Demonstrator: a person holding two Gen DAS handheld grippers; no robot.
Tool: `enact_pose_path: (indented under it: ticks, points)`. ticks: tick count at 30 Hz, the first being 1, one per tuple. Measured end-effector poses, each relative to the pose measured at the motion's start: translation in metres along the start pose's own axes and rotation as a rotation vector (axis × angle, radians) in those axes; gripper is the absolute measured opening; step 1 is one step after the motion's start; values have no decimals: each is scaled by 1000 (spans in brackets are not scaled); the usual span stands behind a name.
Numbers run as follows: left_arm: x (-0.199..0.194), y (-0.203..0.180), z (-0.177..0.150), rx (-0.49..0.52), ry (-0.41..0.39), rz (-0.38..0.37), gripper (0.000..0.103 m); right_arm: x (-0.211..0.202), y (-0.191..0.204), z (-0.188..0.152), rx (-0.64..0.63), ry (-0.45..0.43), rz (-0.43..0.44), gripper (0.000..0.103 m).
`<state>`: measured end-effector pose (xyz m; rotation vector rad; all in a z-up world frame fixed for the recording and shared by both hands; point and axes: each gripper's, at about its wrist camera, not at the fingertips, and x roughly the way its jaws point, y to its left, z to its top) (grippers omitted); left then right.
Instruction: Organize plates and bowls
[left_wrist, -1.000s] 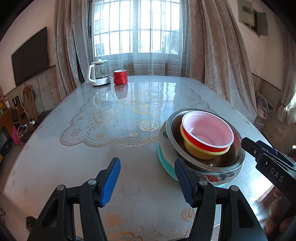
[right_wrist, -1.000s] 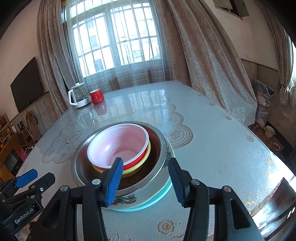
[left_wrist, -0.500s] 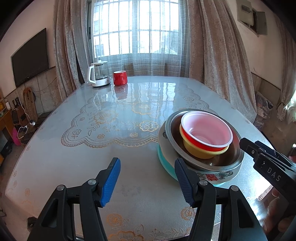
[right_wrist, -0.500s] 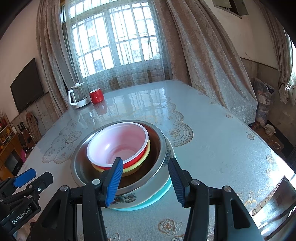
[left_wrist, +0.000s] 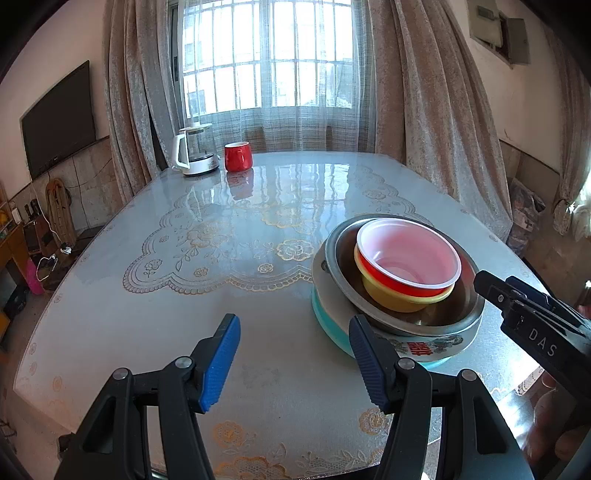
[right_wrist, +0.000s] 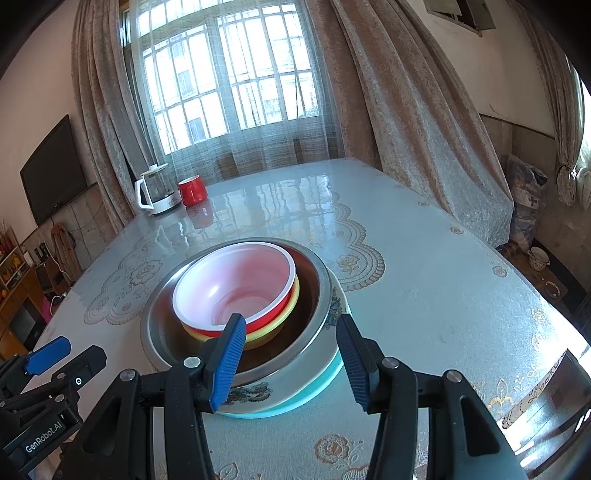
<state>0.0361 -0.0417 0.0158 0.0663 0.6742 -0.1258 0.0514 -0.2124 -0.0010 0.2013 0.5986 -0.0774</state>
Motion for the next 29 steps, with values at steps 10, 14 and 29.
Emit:
enact_pose_path:
  ticks: [10, 14, 29]
  points:
    - [0, -1, 1, 2, 3, -5, 62, -1, 1, -1, -3, -5, -2, 52]
    - [0, -2, 1, 3, 7, -6, 63, -1, 0, -1, -2, -6, -2, 52]
    - [-1, 1, -1, -9, -39, -5, 63, 1, -3, -1, 2, -5, -2, 52]
